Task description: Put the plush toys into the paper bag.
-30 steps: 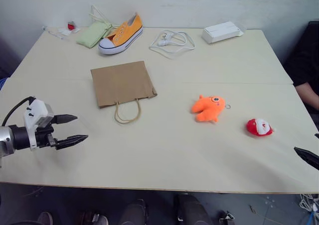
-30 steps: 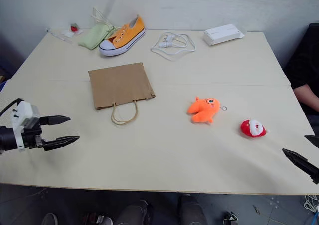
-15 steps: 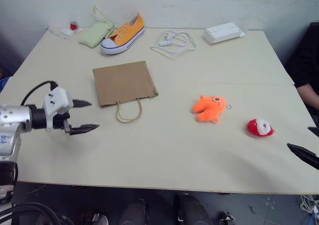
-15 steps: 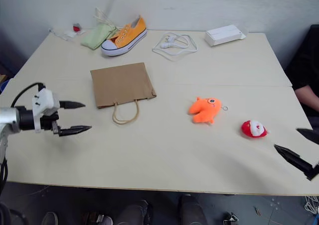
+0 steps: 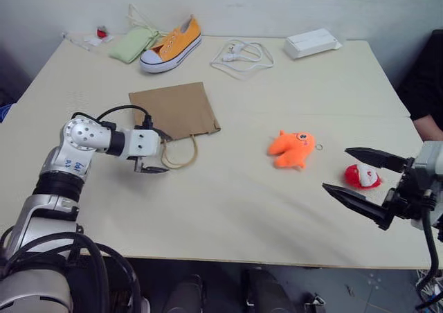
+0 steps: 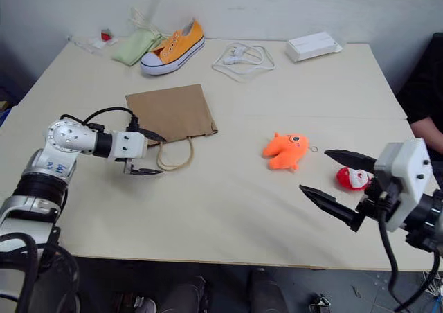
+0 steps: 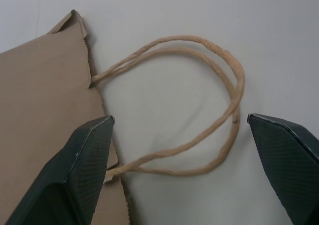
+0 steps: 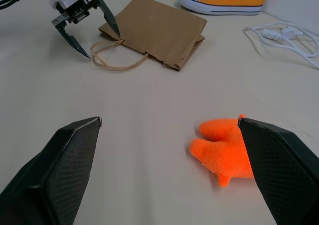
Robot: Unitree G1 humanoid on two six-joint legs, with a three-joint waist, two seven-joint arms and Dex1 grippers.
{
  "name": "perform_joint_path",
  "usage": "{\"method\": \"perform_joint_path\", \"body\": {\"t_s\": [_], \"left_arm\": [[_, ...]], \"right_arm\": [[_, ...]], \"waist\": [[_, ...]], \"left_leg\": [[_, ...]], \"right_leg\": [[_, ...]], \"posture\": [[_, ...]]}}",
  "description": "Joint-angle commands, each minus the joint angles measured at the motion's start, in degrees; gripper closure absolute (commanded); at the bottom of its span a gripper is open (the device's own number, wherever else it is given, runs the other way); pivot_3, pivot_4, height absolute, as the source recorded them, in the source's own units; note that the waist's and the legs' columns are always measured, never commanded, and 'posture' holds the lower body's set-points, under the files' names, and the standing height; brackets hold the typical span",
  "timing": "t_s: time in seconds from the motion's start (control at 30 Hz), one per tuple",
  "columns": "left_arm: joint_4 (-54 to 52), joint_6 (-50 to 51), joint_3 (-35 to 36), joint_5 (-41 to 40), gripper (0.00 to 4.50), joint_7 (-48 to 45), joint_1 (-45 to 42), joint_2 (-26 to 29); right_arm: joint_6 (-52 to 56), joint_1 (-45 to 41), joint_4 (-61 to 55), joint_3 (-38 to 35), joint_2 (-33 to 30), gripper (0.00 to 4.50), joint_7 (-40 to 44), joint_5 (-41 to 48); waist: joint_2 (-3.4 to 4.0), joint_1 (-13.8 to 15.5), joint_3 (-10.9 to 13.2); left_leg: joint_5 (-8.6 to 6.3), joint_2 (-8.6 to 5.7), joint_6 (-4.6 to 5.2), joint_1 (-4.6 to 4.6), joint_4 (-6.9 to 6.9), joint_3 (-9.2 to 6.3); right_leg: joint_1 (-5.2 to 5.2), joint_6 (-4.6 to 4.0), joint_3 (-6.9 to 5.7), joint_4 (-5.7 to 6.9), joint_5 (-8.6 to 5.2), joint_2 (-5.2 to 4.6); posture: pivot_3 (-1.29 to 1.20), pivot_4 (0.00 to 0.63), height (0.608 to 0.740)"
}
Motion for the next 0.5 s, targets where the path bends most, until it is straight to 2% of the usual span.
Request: {"method": "perform_joint_path", "body": {"t_s": [0.03, 0.4, 0.5], "left_arm": [[1.46, -1.73, 0.54, 0.1, 0.87, 0.17, -1.96, 0.13], [4.88, -2.03, -0.13, 0.88, 4.48, -0.79, -3.13, -1.28], [4.4, 0.36, 0.61, -0.64, 4.48, -2.31, -3.51, -2.52]], "right_arm": [[0.41, -0.17, -1.73, -0.02, -0.74, 0.0, -1.93, 0.78], [-0.34, 1.48, -3.36, 0.61, -0.82, 0.0, -1.89, 0.7], [-0.41, 1.34, -3.32, 0.33, -1.01, 0.0, -1.63, 0.99]], "waist": [[-0.01, 0.2, -0.01], [-0.03, 0.74, -0.02], [-0.04, 0.86, -0.02]], "left_leg": [[-0.01, 0.0, 0.01, 0.0, 0.01, 0.0], [-0.01, -0.01, 0.02, 0.0, 0.13, 0.01], [-0.02, -0.01, 0.03, -0.02, 0.19, 0.01]], "right_leg": [[0.01, 0.01, 0.0, 0.02, 0.01, 0.0], [0.01, 0.03, 0.01, 0.03, 0.02, 0.0], [0.01, 0.04, 0.01, 0.04, 0.02, 0.0]], "posture": [[0.0, 0.15, 0.74], [0.0, 0.15, 0.74], [0.0, 0.15, 0.74]]}}
